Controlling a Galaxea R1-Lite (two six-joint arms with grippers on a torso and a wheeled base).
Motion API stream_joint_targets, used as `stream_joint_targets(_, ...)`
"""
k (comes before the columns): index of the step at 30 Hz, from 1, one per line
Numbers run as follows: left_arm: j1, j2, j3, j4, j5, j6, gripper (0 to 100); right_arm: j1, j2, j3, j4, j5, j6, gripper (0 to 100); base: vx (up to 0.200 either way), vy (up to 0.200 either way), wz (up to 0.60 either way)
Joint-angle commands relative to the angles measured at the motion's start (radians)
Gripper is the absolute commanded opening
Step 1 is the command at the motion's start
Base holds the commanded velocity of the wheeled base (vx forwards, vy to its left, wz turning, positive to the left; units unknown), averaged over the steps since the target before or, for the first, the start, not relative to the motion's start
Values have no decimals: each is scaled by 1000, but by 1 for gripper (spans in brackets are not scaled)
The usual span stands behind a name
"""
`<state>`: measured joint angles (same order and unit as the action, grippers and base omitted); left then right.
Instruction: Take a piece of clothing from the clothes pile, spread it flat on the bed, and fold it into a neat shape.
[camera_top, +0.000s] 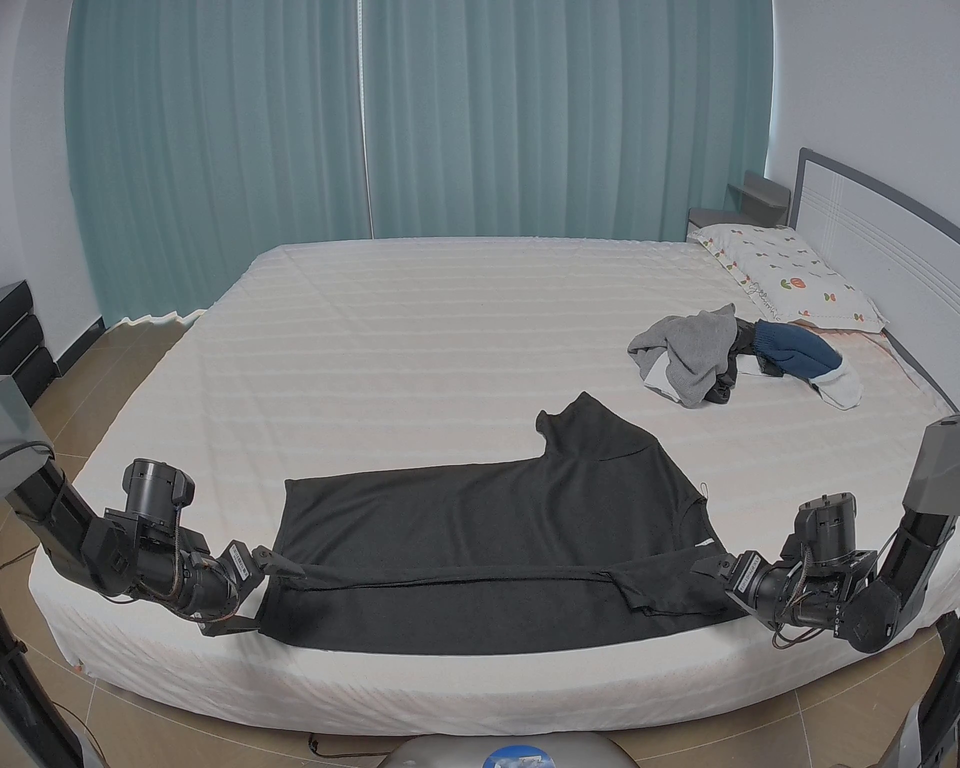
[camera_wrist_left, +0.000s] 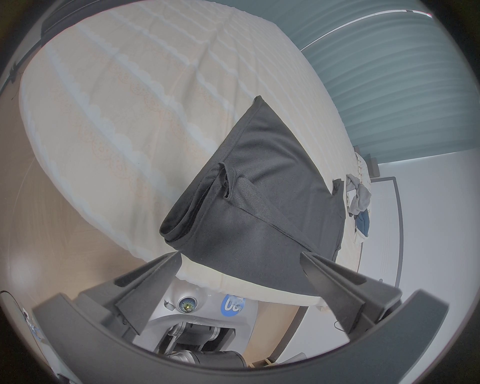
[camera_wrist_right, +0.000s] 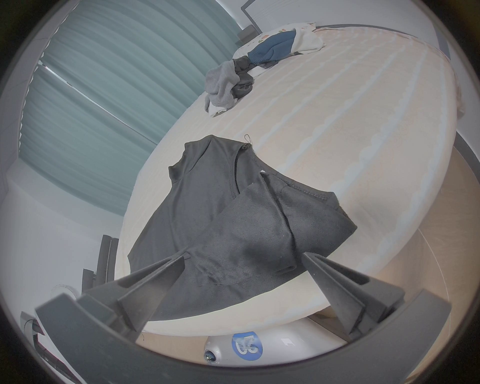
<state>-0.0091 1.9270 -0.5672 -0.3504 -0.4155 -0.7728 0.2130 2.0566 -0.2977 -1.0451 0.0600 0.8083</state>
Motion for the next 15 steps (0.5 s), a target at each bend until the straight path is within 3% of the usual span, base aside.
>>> stream_joint_targets(1,0,1,0,1,0,0,100,-17,57,-14,-3,0,-15,100,0,0,0)
stream_joint_targets(7,0,17,-2,-1,0,4,100,-17,89,-47,-1,1,-17,100,0,0,0)
stream_joint_targets(8,0,17,-2,1,0,4,100,-17,89,-47,-1,1,-17,0,0,0,0)
stream_joint_targets(15,3,15,-2,-1,0,4,100,-37,85,-26,0,1,-41,0,0,0,0)
